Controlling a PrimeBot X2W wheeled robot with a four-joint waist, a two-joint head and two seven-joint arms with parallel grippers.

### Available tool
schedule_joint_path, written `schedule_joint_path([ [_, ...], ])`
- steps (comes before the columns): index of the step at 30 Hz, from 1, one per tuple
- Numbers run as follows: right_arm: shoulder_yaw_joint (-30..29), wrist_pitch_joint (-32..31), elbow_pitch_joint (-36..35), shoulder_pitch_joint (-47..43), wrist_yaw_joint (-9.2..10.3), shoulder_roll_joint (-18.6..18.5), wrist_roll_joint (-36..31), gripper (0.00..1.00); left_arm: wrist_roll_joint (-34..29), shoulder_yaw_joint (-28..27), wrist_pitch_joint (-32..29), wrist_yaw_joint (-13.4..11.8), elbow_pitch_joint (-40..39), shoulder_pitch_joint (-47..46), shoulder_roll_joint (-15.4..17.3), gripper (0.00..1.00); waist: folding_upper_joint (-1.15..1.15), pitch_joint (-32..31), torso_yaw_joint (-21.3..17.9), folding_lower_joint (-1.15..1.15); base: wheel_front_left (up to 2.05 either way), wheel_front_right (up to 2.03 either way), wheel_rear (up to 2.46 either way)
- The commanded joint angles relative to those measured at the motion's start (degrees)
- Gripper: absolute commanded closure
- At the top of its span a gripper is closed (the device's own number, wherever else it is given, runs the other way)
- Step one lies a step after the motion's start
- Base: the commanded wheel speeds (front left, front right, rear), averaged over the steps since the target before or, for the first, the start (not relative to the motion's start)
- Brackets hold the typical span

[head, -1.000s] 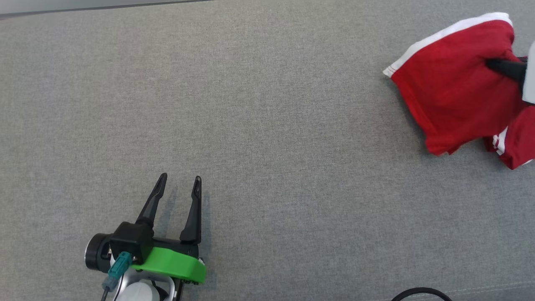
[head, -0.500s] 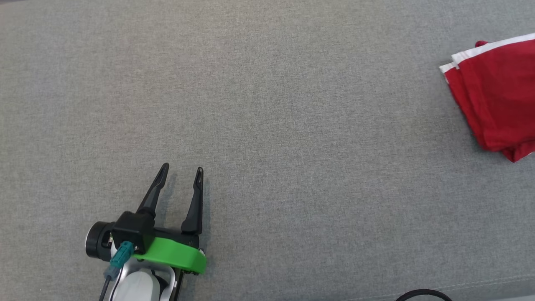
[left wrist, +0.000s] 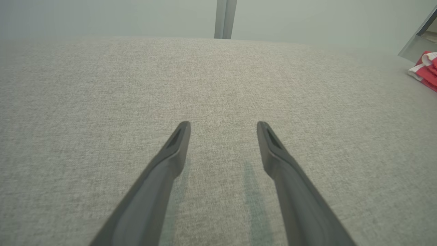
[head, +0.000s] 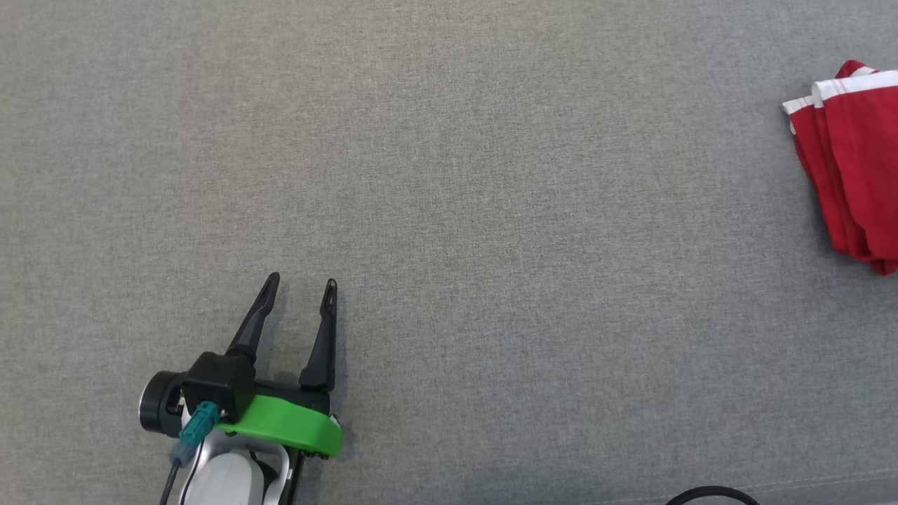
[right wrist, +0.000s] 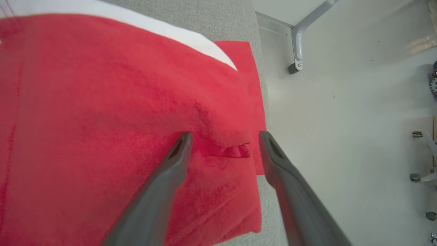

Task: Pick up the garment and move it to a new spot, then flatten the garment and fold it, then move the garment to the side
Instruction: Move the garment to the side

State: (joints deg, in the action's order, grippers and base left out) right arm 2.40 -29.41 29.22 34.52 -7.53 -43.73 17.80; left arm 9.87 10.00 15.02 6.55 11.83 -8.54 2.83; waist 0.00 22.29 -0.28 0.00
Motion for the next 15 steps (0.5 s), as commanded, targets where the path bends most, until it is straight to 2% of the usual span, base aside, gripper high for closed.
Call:
schedule_joint_path([
  [1,-0.48,1.81,1.90,-0.57,0.09,0.77,-1.38,0.00,-0.09,-0.35,0.18,0.06,0.19,0.24,0.15,0.00,0.00,-0.13,-0.27,0.00,0.00,0.00,0.00],
  [8,-2.20,7.21,4.83,-0.76,0.09,3.37,-2.38,0.00,0.55,-0.49,0.18,-0.53,0.46,0.81,0.16,0.00,0.00,-1.89,-1.23,0.00,0.00,0.00,0.00],
  [11,-3.03,12.20,3.25,-0.60,0.09,5.18,-1.40,0.00,0.95,-0.69,0.18,-0.82,0.48,1.71,0.16,0.00,0.00,-3.73,-1.74,0.00,0.00,0.00,0.00],
  [15,-4.66,20.19,-2.48,-1.56,0.09,6.65,-1.15,0.00,1.26,-1.51,0.18,-1.09,0.04,3.54,0.16,0.00,0.00,-6.56,-2.08,0.00,0.00,0.00,0.00],
])
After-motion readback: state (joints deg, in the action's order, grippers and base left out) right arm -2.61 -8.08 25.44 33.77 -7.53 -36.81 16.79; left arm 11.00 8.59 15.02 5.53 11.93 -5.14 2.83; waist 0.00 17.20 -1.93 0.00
